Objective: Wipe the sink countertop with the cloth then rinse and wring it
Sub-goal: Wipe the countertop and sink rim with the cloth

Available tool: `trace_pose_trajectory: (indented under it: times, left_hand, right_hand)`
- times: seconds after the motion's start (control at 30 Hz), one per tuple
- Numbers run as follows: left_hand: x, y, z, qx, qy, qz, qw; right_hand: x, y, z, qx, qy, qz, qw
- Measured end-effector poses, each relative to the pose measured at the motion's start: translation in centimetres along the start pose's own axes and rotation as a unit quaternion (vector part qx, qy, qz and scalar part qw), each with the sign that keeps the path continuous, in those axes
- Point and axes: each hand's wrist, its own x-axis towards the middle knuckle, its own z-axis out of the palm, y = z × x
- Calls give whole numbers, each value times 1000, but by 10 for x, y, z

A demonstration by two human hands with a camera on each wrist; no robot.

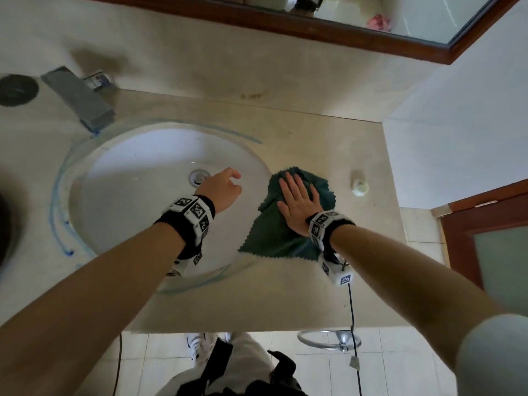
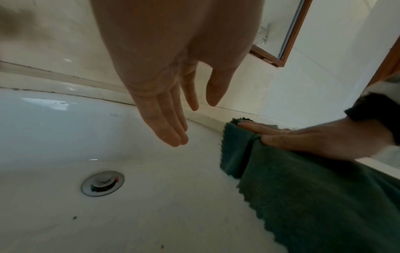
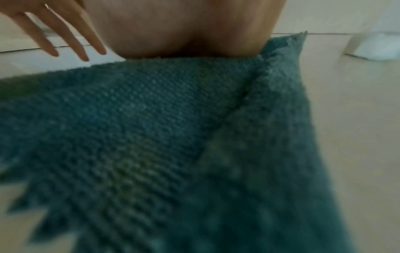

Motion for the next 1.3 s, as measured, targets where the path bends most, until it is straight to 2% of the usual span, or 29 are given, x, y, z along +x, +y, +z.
trace_pose_trajectory:
  times: [0.2, 0.37, 0.57, 0.83, 0.93, 1.1, 1.3]
  left_hand:
    - [18, 4, 3, 7, 20, -17, 1000]
    - [12, -14, 4, 28, 23, -14, 999]
    - [-12, -32, 3, 74, -10, 24, 997]
    - [-54, -54, 1, 76, -13, 79, 994]
    - [-60, -55, 0, 77, -16, 87, 993]
    - [-53, -50, 1, 79, -21, 82, 993]
    - [-23, -40, 2, 68, -22, 63, 996]
  right_hand:
    - [55, 22, -25, 5, 19, 0, 1000]
    - [52, 16, -21, -2, 47, 10, 999]
    - [-1, -16, 9, 16, 62, 27, 998]
    - [-105, -94, 52, 22, 16, 60, 998]
    - [-123, -106, 60, 23, -7, 66, 998]
    - [-112, -95, 51, 14, -6, 54, 998]
    - [-64, -56, 24, 25, -9, 24, 999]
